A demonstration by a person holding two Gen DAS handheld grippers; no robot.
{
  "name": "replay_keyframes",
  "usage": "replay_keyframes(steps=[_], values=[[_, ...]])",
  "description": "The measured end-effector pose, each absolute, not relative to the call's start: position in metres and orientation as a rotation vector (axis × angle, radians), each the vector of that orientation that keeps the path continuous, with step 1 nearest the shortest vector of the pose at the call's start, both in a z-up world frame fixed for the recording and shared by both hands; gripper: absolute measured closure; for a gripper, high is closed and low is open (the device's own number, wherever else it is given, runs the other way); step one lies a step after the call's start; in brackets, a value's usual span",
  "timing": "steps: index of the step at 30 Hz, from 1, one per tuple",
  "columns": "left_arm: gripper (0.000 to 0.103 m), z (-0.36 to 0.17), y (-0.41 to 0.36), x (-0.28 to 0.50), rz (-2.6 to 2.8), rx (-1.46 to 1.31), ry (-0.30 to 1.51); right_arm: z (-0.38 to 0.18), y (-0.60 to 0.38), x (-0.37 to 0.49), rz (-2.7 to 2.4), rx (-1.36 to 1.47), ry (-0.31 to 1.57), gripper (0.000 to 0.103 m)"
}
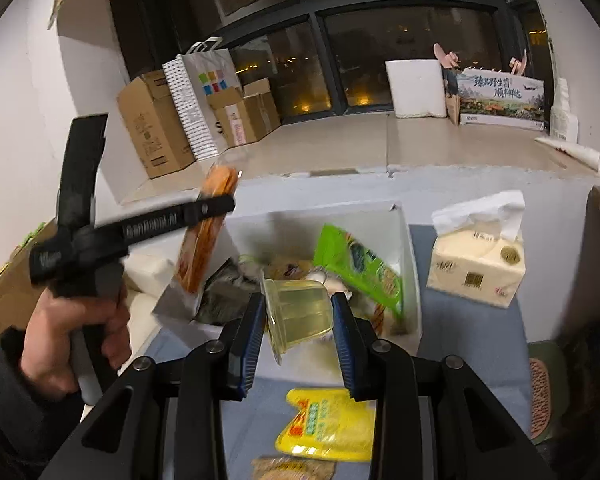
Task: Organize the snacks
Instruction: 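Lower the orange bread pack into the white box while the right tool drops the jelly cup in, then grasp the yellow pouch with the right tool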
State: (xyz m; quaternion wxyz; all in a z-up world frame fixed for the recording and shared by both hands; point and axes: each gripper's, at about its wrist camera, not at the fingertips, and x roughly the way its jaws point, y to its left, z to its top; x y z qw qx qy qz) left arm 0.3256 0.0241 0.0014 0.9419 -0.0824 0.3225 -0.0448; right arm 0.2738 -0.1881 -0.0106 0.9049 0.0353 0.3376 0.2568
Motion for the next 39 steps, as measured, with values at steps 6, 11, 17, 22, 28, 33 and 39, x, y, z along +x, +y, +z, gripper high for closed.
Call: replay_keyframes(steps=[6, 11, 17, 22, 28, 33, 39], values=[[0.000, -0.007, 0.026, 0.322, -0.060, -0.120, 0.680, -0.016, -0.180, 0.332, 0.482, 0.110, 0.719, 0.000], [0.000, -0.004, 0.032, 0.313, -0.073, -0.120, 0.685, -0.016, -0.186, 0.336, 0.482, 0.142, 0.703, 0.000], [0.000, 0.006, 0.030, 0.283, -0.110, -0.130, 0.644, -0.014, -0.201, 0.312, 0.502, 0.165, 0.687, 0.000], [0.000, 0.003, 0.020, 0.241, -0.151, -0.128, 0.632, -0.012, -0.213, 0.275, 0.519, 0.138, 0.652, 0.000], [0.000, -0.005, 0.004, 0.179, -0.166, -0.098, 0.638, -0.023, -0.220, 0.229, 0.560, 0.091, 0.645, 0.000], [0.000, -0.041, -0.006, 0.125, -0.199, -0.136, 0.727, -0.058, -0.220, 0.189, 0.586, 0.011, 0.699, 0.000], [0.000, -0.082, -0.006, 0.086, -0.212, -0.192, 0.796, -0.112, -0.218, 0.180, 0.552, -0.092, 0.841, 0.000]])
